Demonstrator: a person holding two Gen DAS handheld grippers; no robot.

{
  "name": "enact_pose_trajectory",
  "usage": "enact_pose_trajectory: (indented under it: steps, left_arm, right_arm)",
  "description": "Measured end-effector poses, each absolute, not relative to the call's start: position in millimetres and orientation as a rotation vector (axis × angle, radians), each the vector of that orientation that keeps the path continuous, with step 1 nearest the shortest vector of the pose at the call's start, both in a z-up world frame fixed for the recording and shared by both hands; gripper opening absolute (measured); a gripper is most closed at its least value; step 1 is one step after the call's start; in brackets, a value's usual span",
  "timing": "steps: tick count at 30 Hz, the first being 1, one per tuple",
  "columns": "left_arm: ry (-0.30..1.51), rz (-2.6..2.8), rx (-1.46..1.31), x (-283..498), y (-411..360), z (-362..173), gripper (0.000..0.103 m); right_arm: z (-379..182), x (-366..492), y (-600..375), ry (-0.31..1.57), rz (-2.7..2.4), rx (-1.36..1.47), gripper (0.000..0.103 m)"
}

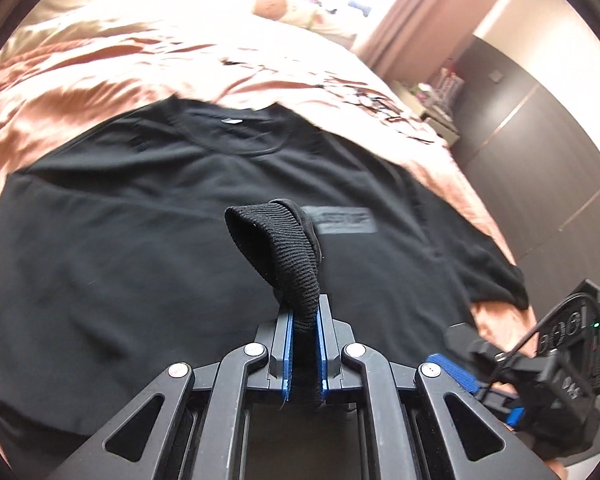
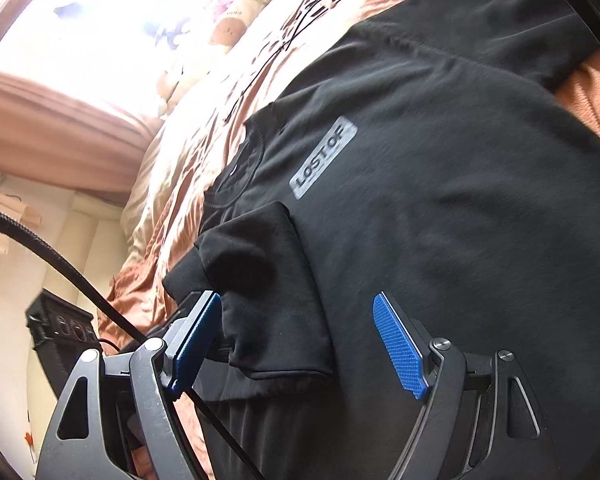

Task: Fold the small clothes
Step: 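Lay the cuff on the shirt body and open the left tool, then grasp the laid cuff with the right tool, straighten it, release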

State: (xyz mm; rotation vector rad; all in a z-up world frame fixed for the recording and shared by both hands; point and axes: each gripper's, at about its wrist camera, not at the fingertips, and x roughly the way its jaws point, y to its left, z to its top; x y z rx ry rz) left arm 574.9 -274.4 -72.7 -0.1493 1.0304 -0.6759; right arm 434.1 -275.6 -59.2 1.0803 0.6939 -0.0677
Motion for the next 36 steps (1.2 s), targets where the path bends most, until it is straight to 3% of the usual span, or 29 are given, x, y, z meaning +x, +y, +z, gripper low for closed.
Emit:
enact_pose_trajectory:
  steps: [10, 12, 13, 15, 33, 36]
  left_arm:
    - [1.046, -0.85, -0.13, 559, -343, -69, 0.012]
    - [1.058, -0.859, -0.086, 557, -356, -70, 0.031]
    - [1.059, -0.865, -0.079, 556, -359, -71, 0.051]
    - [1.033, -0.857, -0.07, 553, -357, -69, 0.06]
    - [1.024, -0.577, -0.095, 592, -209, -70, 0.06]
    - [1.023, -0.525, -0.102, 597, -177, -71, 0.06]
  right_arm:
    - [-54, 406, -295, 0.653, -0.148, 1.118, 0.077]
    - [-54, 399, -299, 0.642, -0.16, 1.133, 0.077]
    - [-54, 396, -301, 0.64, -0.169, 1.137, 0.077]
    - [-53, 394, -302, 0.641, -0.177, 1.134, 0.077]
    - [-81, 397, -307, 0.75, -0.275, 1.202, 0.077]
    - [-88, 397, -308, 0.741, -0.245, 1.257, 0.066]
